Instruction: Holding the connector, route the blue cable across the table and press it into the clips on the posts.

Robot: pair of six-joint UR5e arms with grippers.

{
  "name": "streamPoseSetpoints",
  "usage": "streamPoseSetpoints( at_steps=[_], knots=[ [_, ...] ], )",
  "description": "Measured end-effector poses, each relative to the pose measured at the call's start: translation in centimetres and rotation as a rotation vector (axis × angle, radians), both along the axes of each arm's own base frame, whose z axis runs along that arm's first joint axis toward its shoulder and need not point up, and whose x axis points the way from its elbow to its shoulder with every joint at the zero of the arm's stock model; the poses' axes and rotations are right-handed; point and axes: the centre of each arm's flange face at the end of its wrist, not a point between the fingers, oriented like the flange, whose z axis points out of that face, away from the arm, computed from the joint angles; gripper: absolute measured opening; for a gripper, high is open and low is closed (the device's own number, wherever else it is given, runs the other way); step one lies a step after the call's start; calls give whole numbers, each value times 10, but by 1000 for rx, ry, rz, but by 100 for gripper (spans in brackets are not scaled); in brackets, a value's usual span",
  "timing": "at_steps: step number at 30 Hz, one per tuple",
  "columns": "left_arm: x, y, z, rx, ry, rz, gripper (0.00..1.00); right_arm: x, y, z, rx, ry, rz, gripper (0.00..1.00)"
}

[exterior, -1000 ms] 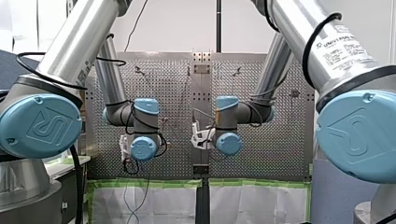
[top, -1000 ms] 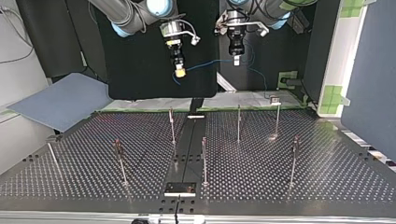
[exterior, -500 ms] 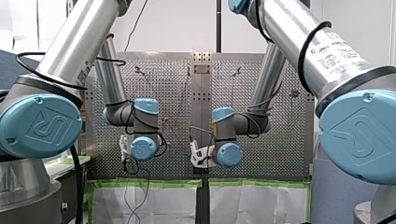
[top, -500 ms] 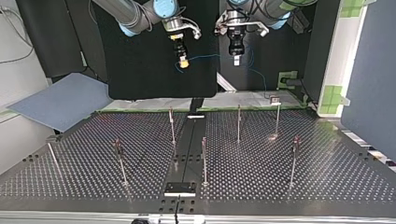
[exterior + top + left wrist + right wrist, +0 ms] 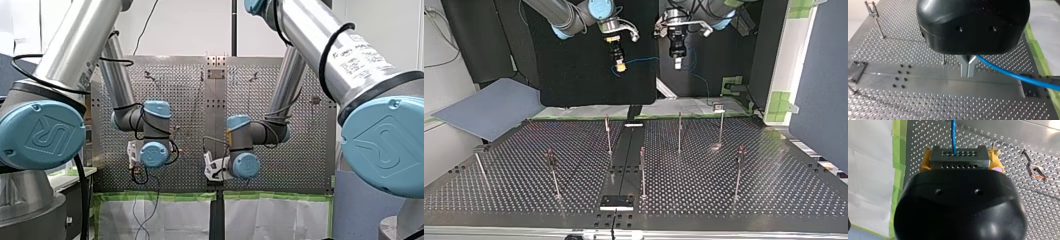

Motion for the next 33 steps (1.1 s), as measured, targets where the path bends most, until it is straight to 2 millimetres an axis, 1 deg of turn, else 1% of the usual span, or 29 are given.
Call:
streamPoseSetpoints(
  at_steps=[4,13,19,23,29,33],
  knots=[
    [8,4,14,-9,-14,43,0,10,-6,16,-3,-33,14,0],
    [39,7,57,-40,-74,151,0,35,-25,69,-3,-145,62,0],
    [63,19,90,-43,-112,248,0,53,-30,110,-45,-169,102,0],
    [74,34,109,-27,-123,320,0,62,-34,141,-81,-178,115,0],
    [85,50,134,-30,-140,378,0,72,-39,183,-96,-234,140,0],
    [84,54,147,-38,-148,384,0,79,-39,211,-108,-264,172,0]
  ],
)
